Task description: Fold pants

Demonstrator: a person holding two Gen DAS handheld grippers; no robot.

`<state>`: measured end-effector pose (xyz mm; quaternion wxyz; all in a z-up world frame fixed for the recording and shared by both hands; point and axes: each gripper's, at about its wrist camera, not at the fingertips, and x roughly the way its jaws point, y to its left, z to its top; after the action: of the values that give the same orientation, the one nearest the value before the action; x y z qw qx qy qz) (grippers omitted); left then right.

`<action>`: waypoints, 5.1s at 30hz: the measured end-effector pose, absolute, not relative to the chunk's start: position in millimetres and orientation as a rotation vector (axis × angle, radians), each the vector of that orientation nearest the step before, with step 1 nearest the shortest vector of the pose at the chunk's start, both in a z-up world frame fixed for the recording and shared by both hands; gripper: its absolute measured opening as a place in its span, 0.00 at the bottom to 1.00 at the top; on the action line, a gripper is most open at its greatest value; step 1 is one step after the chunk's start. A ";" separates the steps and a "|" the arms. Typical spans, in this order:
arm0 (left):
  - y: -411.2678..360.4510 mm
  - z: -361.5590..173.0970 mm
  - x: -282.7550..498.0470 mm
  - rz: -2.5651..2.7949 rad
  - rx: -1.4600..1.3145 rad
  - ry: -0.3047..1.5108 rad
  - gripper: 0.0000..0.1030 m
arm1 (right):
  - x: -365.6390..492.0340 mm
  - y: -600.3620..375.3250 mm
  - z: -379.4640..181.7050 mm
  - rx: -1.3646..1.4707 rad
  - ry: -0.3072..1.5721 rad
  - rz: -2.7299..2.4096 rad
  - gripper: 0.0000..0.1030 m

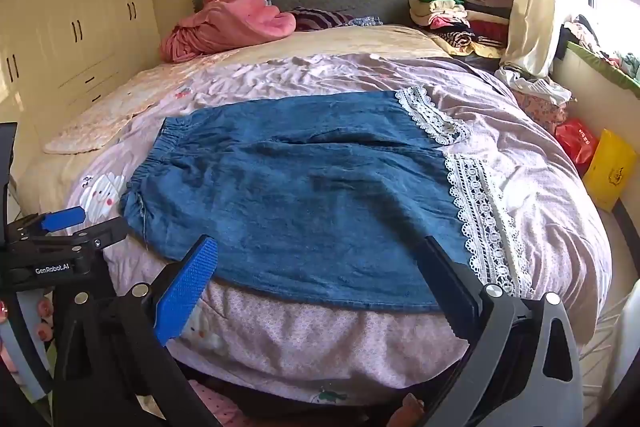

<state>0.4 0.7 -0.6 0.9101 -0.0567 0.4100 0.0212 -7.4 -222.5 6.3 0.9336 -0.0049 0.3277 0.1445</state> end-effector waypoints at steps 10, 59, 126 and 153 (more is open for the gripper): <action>1.2 4.4 -1.6 0.045 -0.101 0.826 0.91 | -10.9 -224.0 8.3 -0.023 0.669 0.294 0.96; -2.1 6.7 -1.8 0.044 -0.088 0.827 0.91 | -9.3 -223.8 6.4 -0.058 0.680 0.261 0.96; 141.1 -52.1 262.4 -0.009 -0.146 0.917 0.21 | 316.9 -74.4 -16.1 -0.397 0.877 0.616 0.96; 121.2 19.4 190.0 -0.228 -0.024 0.682 0.18 | 301.7 -79.7 6.7 -0.445 0.708 0.887 0.03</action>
<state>190.0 121.2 19.4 0.9360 -0.0118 0.3336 -0.1115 301.7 -79.7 6.7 0.8200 -0.2089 0.3324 0.4165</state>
